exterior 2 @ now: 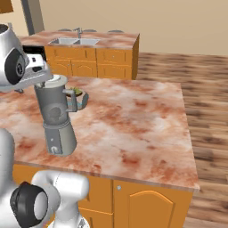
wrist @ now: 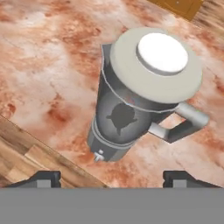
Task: Open the blender lid, put the mango in the blender, close the lid, and start the blender.
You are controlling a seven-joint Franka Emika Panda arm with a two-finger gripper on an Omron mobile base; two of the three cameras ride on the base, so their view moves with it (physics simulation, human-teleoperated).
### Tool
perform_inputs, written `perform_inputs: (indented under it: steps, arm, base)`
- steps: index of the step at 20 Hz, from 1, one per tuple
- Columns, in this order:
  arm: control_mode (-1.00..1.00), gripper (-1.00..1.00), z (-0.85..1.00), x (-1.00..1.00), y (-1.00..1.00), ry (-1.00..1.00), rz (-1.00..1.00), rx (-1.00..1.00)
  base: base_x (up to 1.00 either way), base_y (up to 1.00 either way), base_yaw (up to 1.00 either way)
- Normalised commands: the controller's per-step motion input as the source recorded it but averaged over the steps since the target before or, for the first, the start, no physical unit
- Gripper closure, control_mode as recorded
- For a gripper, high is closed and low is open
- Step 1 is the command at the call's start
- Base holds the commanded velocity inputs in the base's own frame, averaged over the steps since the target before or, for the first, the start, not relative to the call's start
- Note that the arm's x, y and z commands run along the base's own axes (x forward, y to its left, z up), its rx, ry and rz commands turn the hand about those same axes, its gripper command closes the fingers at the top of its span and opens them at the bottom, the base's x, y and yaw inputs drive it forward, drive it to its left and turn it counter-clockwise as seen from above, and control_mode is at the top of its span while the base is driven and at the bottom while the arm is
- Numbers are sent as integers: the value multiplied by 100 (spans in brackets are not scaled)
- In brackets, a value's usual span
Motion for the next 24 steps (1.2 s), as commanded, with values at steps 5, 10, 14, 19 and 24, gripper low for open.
perform_inputs:
  steps: [5, 10, 14, 19, 24]
  arm:
    - [-100, -100, -100, -65, 16, -22, -34, -4]
    - [-100, -100, -80, -16, 32, -24, -56, -3]
    - [-100, -100, -51, 0, 21, -24, -56, -1]
    - [-100, -100, -43, -9, 0, -12, -41, 0]
    - [-100, -100, -66, -5, 0, -10, -36, 2]
  base:
    - [0, 0, 0]
    - [0, 0, 0]
    - [0, 0, 0]
    - [0, 0, 0]
    - [0, 0, 0]
